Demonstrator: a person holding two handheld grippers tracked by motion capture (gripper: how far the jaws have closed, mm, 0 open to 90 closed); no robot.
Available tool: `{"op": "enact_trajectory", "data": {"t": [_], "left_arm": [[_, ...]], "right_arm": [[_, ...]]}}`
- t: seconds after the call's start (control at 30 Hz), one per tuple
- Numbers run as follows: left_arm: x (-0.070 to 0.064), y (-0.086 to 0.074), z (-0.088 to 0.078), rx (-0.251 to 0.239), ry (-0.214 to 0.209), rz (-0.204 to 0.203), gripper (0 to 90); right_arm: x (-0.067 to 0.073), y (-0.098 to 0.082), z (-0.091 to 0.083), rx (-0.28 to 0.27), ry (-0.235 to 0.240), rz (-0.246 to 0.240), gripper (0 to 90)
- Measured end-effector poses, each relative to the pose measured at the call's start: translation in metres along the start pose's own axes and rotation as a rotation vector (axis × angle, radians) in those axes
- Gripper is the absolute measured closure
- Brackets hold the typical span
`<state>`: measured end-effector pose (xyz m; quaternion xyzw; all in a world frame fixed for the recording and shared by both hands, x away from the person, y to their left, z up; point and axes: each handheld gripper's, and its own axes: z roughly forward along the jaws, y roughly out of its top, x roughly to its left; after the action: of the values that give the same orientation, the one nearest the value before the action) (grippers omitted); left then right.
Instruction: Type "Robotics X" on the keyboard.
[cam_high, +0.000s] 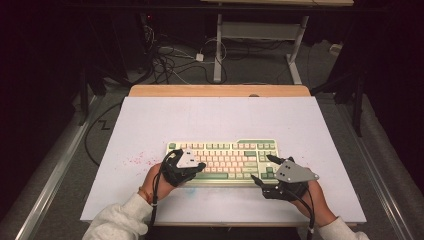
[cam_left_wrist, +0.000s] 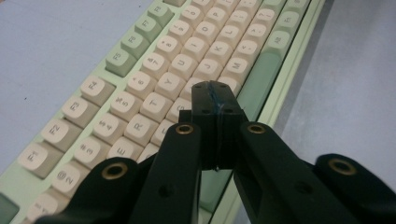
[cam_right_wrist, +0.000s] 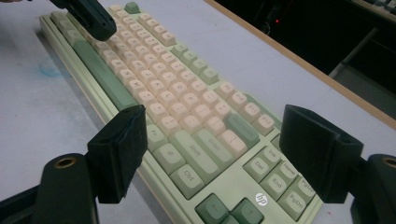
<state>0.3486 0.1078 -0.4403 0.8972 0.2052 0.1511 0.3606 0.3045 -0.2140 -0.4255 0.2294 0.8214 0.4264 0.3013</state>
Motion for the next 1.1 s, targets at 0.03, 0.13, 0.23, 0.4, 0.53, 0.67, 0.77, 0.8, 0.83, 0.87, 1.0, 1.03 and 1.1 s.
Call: {"op": "enact_trajectory", "data": {"t": [0.03,0.13,0.23,0.4,0.53,0.67,0.77,0.8,0.83,0.87,1.0,1.03,1.1], "left_arm": [[0.0,0.002,0.002,0.003,-0.006,0.004,87.6],[-0.001,0.005,0.009,0.017,-0.017,0.013,87.6],[-0.001,0.006,0.013,0.028,-0.019,0.017,87.6],[0.0,0.008,0.019,0.044,-0.02,0.024,87.6],[0.0,0.009,0.023,0.056,-0.012,0.024,87.6],[0.001,0.008,0.025,0.067,-0.012,0.026,87.6],[0.002,0.006,0.027,0.08,-0.02,0.029,87.7],[0.002,0.006,0.027,0.077,-0.019,0.029,87.6],[0.001,0.006,0.026,0.078,-0.015,0.038,87.6],[0.0,0.007,0.025,0.076,-0.006,0.046,87.5],[-0.001,0.008,0.017,0.031,0.013,0.06,87.3],[0.0,0.008,0.014,0.007,0.009,0.064,83.1],[0.0,0.007,0.01,-0.026,0.011,0.069,82.7]], "right_arm": [[0.0,0.0,0.0,0.002,-0.002,0.0,24.4],[0.0,-0.001,0.001,0.006,-0.005,-0.002,24.4],[0.0,-0.001,0.002,0.01,0.0,-0.007,24.4],[0.001,-0.001,0.002,0.018,-0.001,-0.007,24.4],[0.001,-0.001,0.003,0.022,-0.008,-0.012,25.0],[0.0,-0.001,0.004,0.03,-0.012,-0.015,25.2],[0.0,-0.002,0.004,0.034,-0.013,-0.018,25.2],[0.0,-0.002,0.004,0.037,-0.014,-0.018,25.2],[0.0,-0.002,0.004,0.037,-0.014,-0.019,25.2],[0.0,-0.002,0.004,0.038,-0.014,-0.017,25.3],[-0.001,-0.002,0.002,0.026,-0.035,-0.015,26.4],[-0.002,-0.001,0.002,0.02,-0.037,-0.006,26.5],[-0.004,-0.001,0.001,0.014,-0.042,0.003,26.4]]}}
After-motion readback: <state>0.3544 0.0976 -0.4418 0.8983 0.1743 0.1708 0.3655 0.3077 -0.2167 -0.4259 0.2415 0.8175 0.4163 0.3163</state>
